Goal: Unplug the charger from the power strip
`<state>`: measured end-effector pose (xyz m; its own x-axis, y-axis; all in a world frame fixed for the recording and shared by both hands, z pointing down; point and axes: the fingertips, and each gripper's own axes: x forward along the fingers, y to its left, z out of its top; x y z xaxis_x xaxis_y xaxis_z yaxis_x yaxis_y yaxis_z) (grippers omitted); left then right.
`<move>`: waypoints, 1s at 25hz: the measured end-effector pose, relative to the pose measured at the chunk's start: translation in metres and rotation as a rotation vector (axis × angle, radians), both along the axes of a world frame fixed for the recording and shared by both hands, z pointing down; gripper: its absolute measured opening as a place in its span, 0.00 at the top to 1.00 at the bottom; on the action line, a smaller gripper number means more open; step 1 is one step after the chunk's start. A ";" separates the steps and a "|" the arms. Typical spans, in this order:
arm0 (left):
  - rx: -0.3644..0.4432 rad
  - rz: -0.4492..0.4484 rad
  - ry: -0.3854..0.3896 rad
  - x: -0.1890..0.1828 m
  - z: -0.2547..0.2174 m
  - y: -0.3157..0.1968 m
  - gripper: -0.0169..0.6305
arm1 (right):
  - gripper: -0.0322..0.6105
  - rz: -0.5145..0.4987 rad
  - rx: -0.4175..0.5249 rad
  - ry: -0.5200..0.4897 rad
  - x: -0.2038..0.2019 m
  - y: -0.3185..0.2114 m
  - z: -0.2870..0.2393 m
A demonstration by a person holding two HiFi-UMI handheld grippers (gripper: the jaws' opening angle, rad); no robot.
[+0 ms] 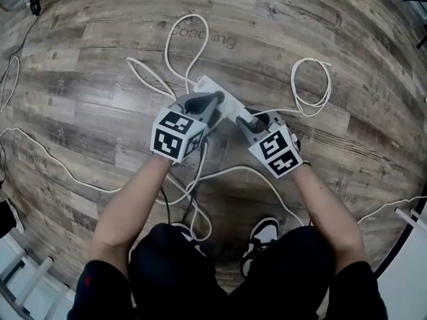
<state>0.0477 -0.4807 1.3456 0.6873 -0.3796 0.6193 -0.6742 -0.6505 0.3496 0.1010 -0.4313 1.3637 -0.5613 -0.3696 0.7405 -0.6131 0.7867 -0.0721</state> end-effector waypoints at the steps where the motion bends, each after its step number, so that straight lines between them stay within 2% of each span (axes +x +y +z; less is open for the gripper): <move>1: -0.003 0.003 0.002 0.000 0.001 0.000 0.94 | 0.78 0.003 0.006 0.005 0.001 -0.001 0.000; 6: -0.011 0.026 -0.021 -0.001 0.002 -0.003 0.94 | 0.78 0.013 0.017 0.023 -0.001 -0.005 0.000; 10: 0.013 0.016 -0.040 -0.001 0.002 -0.002 0.94 | 0.79 0.022 0.012 0.040 -0.002 -0.004 0.001; 17: 0.000 0.014 -0.055 -0.003 0.004 -0.003 0.94 | 0.79 0.023 0.021 0.051 -0.004 -0.004 0.001; 25: 0.017 0.024 -0.088 0.005 0.001 0.002 0.94 | 0.79 0.058 -0.009 0.053 0.001 0.003 -0.002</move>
